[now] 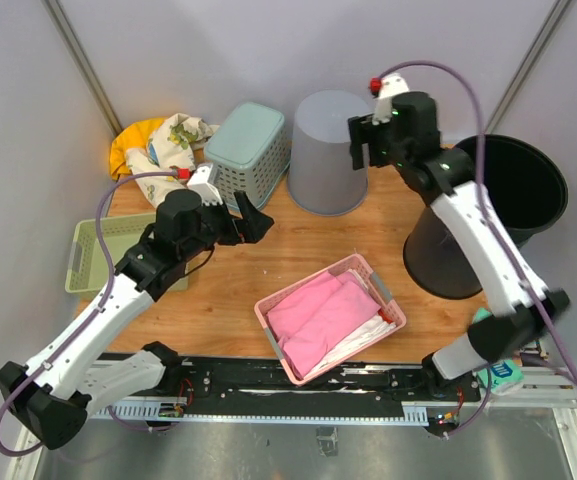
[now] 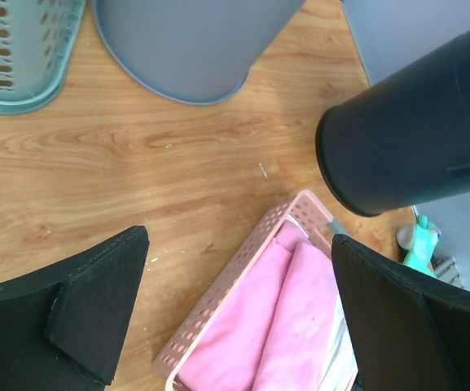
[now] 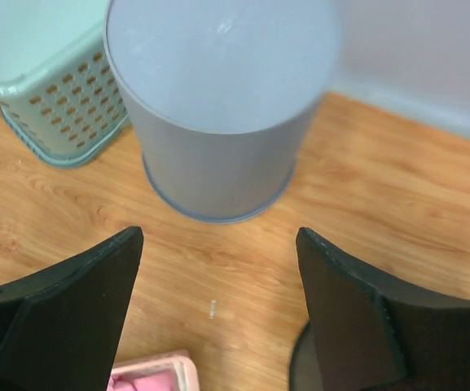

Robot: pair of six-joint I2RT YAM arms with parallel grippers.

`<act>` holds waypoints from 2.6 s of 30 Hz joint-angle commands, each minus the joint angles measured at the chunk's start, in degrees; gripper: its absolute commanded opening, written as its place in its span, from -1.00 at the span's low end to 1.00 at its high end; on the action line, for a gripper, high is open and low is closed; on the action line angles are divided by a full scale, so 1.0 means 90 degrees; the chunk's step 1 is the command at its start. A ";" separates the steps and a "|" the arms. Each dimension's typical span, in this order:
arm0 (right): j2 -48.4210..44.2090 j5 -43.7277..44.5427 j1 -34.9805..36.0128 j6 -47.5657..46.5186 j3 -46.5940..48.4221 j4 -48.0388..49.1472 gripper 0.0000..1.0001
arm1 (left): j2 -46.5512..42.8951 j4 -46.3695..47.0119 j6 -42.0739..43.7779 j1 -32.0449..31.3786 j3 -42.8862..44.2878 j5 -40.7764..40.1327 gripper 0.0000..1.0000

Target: Turn the large container upside down

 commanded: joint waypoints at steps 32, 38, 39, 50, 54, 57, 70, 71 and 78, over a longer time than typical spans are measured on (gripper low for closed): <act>-0.2892 0.0769 -0.2180 -0.0045 -0.0825 -0.1800 -0.99 | 0.4659 0.1773 0.1014 -0.1683 0.2401 0.2120 0.98; -0.2995 0.0298 -0.2175 -0.0058 -0.0100 -0.1586 -0.99 | 0.5507 0.1661 0.0897 -0.1692 0.3080 0.2144 0.98; -0.2962 0.0240 -0.2173 -0.0055 0.0047 -0.1613 -0.99 | 0.5615 0.1760 0.0826 -0.1692 0.3152 0.2139 0.98; -0.3047 0.0614 -0.2176 -0.0187 0.0755 -0.1674 -0.99 | 0.6895 0.0961 0.0432 -0.1904 0.4137 0.2206 0.95; -0.3039 0.0757 -0.2175 -0.0249 0.0857 -0.1657 -0.99 | 0.6814 0.1598 -0.0289 -0.1996 0.3470 0.2849 0.94; -0.2987 0.0812 -0.2168 -0.0260 0.0968 -0.1642 -0.99 | 0.6777 0.2252 -0.0728 -0.2107 0.3136 0.3368 0.94; -0.2813 0.0656 -0.2178 -0.0265 0.1135 -0.1594 -0.99 | 0.6768 0.3053 -0.1463 -0.2568 0.3245 0.4394 0.93; -0.2778 0.0634 -0.2171 -0.0298 0.1191 -0.1569 -0.99 | 0.6659 0.2613 -0.1122 -0.2541 0.3440 0.4113 0.95; -0.2541 0.0537 -0.2170 -0.0846 0.2189 -0.1265 -0.99 | 0.5990 0.0633 0.0109 -0.2122 0.4424 0.2191 0.98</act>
